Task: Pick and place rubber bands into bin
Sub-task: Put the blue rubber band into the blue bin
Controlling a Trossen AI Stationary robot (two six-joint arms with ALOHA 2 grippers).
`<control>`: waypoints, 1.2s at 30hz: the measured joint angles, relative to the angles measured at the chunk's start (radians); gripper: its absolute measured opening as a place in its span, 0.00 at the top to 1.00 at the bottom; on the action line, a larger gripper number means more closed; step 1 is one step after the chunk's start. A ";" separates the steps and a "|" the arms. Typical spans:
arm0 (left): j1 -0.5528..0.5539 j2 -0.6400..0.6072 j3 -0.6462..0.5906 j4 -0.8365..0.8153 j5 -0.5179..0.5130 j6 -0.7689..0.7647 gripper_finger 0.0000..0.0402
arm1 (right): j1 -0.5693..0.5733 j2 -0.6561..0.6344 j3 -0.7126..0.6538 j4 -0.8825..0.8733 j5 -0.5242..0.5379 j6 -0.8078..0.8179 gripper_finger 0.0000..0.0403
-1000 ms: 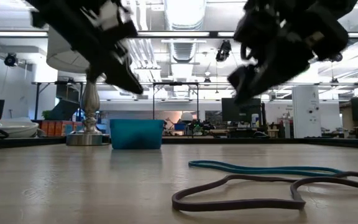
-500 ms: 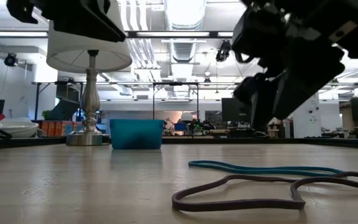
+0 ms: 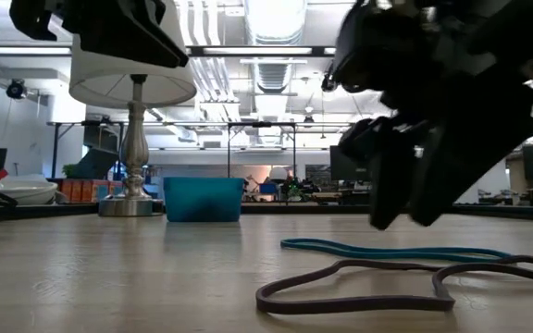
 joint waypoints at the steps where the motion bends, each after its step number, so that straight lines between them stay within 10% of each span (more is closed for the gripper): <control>1: 0.000 0.000 0.000 0.000 0.000 0.000 0.74 | 0.000 0.008 0.016 -0.021 0.005 0.005 0.54; 24: 0.000 0.000 -0.007 0.000 0.000 -0.006 0.74 | 0.043 0.253 0.387 -0.463 0.132 0.170 0.54; 36: -0.001 0.000 -0.007 0.000 0.000 -0.006 0.74 | 0.083 0.255 0.369 -0.499 0.232 0.309 0.54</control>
